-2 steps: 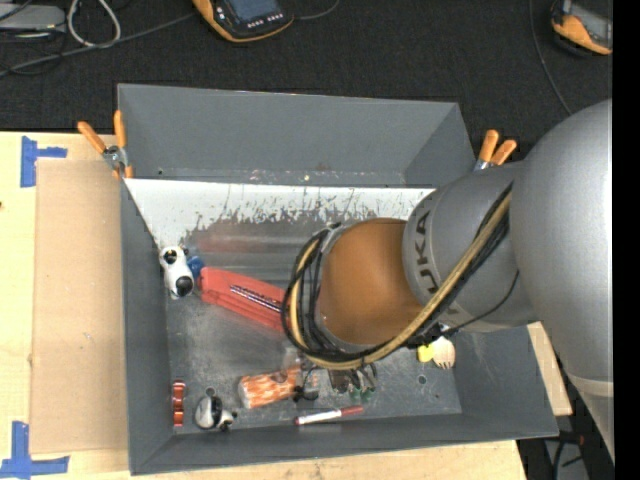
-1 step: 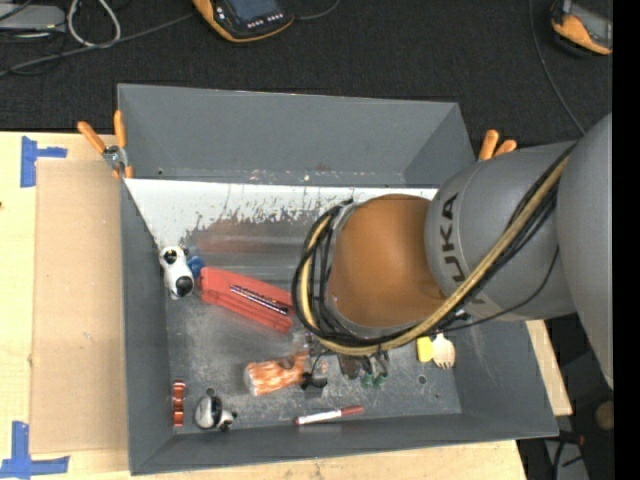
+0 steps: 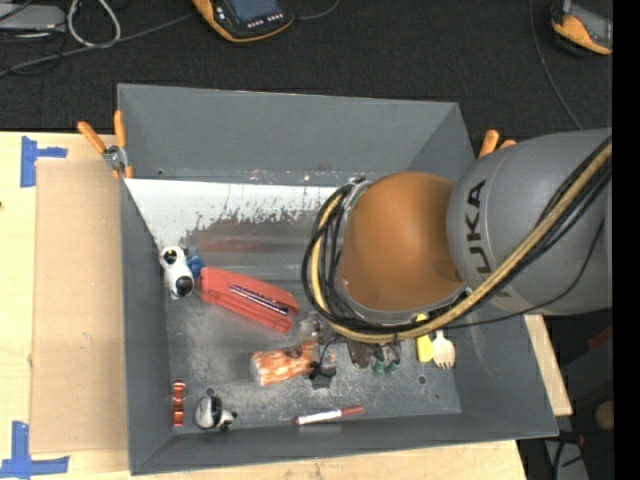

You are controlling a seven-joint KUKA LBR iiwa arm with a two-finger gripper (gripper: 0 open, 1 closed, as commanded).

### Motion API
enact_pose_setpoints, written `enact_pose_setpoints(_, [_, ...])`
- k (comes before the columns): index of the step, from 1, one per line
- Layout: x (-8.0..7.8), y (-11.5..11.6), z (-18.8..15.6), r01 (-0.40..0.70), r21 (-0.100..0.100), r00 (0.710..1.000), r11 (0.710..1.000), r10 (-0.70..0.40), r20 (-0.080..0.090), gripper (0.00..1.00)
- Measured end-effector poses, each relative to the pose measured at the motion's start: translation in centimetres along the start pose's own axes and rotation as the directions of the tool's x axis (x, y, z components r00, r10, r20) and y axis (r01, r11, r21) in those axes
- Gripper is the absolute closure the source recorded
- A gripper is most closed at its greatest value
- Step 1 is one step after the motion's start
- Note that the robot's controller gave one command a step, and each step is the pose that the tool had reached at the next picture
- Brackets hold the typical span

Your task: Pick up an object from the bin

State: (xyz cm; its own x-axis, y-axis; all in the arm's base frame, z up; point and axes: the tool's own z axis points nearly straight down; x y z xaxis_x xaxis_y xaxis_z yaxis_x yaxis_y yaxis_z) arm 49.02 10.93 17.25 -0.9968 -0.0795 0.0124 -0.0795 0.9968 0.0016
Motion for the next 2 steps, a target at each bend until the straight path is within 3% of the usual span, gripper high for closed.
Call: enact_pose_setpoints(2, [0.2,0.1,-7.1,-0.001,0.000,1.000,1.000,0.001,-0.002,1.00])
